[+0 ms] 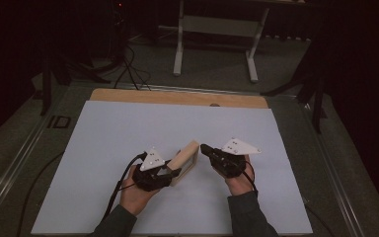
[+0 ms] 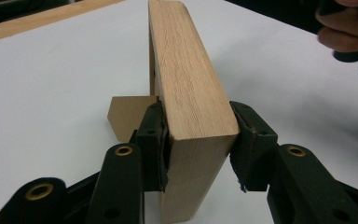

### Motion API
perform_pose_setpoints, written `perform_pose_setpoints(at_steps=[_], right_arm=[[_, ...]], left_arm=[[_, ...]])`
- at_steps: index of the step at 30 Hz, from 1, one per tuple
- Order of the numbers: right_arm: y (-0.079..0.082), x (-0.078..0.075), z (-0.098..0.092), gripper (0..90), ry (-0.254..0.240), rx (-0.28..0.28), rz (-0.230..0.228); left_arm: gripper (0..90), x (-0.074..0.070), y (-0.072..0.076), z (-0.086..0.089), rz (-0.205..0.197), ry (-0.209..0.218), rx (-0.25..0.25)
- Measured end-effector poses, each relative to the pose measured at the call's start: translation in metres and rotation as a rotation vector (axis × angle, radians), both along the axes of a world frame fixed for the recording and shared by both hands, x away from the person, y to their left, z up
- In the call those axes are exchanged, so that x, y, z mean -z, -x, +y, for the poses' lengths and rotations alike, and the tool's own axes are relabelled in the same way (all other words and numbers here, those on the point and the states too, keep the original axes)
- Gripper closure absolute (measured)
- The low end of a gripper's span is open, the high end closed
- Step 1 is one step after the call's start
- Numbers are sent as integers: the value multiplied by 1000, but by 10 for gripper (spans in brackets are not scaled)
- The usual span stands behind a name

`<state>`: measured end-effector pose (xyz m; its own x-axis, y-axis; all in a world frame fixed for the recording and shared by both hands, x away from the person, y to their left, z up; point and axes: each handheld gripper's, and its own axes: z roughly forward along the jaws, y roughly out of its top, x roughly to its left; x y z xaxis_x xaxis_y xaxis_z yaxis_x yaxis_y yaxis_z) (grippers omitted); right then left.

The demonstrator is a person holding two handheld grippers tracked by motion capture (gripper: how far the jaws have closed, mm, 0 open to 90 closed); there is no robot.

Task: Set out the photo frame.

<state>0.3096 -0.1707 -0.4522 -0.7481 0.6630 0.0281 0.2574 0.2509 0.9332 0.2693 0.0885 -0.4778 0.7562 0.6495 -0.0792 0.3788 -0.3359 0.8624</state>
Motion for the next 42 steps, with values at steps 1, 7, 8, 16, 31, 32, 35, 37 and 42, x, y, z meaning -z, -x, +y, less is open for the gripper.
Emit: perform_pose_setpoints(at_steps=[1, 7, 8, 16, 31, 32, 35, 37, 42], right_arm=[[0, 0, 0, 883, 0, 2, 1], [-1, 2, -1, 888, -6, 12, 5], [-1, 2, -2, 887, -6, 15, 5], [-3, 6, -1, 887, 7, 28, 9], [-3, 9, 6, 875, 30, 42, -15], [-2, 9, 6, 875, 33, 44, -17], [-2, 9, 7, 888, 39, 41, -19], [-2, 9, 6, 891, 40, 38, -18], [-2, 9, 6, 893, 40, 37, -16]], left_arm=[[602, 0, 1, -1, -1, 0, 5], [601, 1, 6, -7, -13, 1, 43], [601, 1, 6, -8, -14, -1, 48], [601, 1, 11, -13, -16, -4, 76], [598, -2, 17, -22, -50, -55, 114], [598, -2, 17, -22, -51, -57, 117], [596, -2, 16, -22, -46, -55, 121], [596, -2, 16, -21, -43, -54, 122], [590, -2, 14, -20, -39, -54, 115]])
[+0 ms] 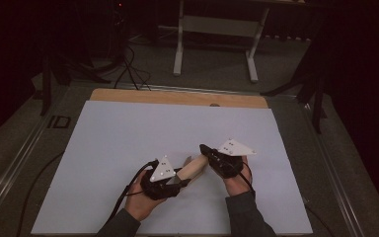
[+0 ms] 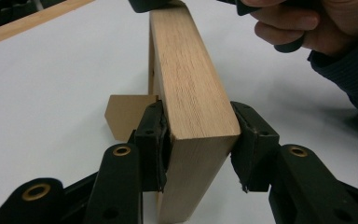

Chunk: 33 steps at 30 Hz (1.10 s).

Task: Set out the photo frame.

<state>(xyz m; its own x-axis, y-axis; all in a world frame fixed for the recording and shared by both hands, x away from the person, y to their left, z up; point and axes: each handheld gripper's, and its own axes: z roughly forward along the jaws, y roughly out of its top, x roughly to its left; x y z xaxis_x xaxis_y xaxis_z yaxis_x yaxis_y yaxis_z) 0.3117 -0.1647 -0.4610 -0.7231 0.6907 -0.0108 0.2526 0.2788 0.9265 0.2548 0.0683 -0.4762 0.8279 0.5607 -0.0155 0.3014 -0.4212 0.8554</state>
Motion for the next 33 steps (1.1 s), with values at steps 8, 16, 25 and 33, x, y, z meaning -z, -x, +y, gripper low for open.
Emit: perform_pose_setpoints(at_steps=[8, 16, 25, 33], right_arm=[[0, -1, -2, 894, 6, 4, 1], [0, -2, -3, 895, 9, 5, 10], [0, -3, -4, 895, 14, 7, 19], [-1, -3, -7, 805, -7, -7, 31]], left_arm=[[554, 2, -7, 8, 28, 14, -75], [527, 4, -12, 12, 37, 17, -124], [503, 7, -17, 16, 46, -4, -211], [514, 9, -17, 15, 50, -2, -211]])
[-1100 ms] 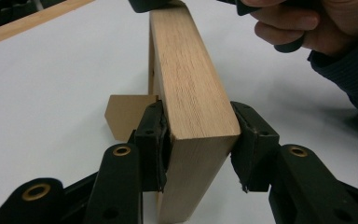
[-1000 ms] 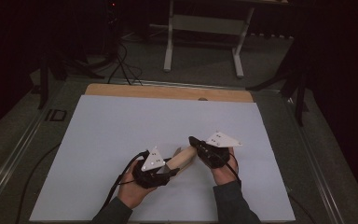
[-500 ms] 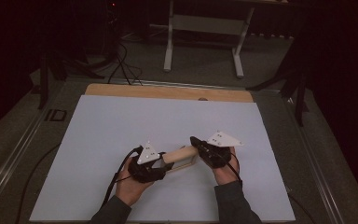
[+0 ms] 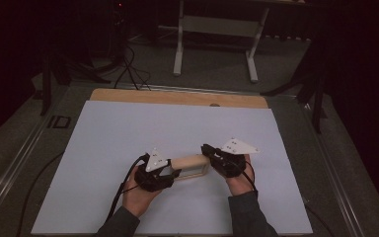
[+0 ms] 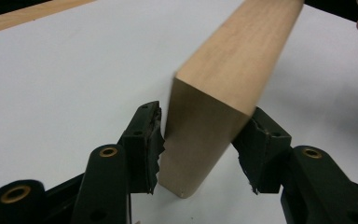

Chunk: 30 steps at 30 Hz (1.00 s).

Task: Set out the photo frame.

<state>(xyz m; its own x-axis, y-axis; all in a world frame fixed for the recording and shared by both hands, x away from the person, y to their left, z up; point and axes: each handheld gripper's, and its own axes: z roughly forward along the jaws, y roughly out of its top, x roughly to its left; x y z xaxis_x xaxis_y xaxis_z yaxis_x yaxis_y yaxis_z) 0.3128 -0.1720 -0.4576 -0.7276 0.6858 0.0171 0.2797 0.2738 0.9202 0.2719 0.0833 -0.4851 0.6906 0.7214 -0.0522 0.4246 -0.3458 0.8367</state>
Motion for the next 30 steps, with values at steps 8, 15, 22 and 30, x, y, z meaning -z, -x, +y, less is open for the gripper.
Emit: perform_pose_setpoints(at_steps=[8, 15, 22, 30], right_arm=[[0, -3, -8, 589, -22, -42, 7], [0, -3, -10, 524, -9, -112, 29], [-1, -3, -13, 457, -8, -139, 37], [-4, 4, -14, 390, 44, -134, 72]], left_arm=[[518, 1, -1, 1, 0, 1, -12], [523, 0, -2, 2, 2, 4, -11], [536, 0, -2, 3, 3, 5, -14], [563, 0, -3, 4, 7, 14, -23]])
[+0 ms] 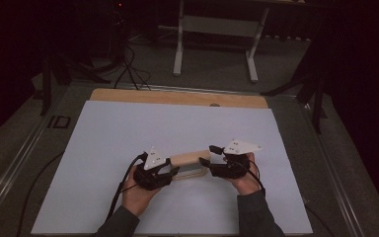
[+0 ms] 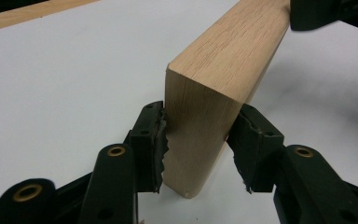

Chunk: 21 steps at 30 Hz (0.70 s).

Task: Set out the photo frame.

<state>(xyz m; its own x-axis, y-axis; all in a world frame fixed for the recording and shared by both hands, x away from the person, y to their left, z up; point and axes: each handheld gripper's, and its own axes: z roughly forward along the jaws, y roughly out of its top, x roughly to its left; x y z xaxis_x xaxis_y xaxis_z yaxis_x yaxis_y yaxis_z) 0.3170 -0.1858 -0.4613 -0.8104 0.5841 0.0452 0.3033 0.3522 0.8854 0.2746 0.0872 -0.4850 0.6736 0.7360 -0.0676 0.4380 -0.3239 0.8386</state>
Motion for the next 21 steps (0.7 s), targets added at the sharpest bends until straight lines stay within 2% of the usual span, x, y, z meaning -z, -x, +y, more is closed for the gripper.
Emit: perform_pose_setpoints(at_steps=[8, 15, 21], right_arm=[[-3, 6, 2, 390, 42, -36, 35], [-4, 13, 5, 427, 114, -44, 24], [-5, 13, 5, 446, 111, -47, 18]], left_arm=[[573, -1, -2, 2, 13, 14, -9], [574, -1, -1, 0, 5, 10, -8], [576, -2, 0, 0, -5, 3, -11]])
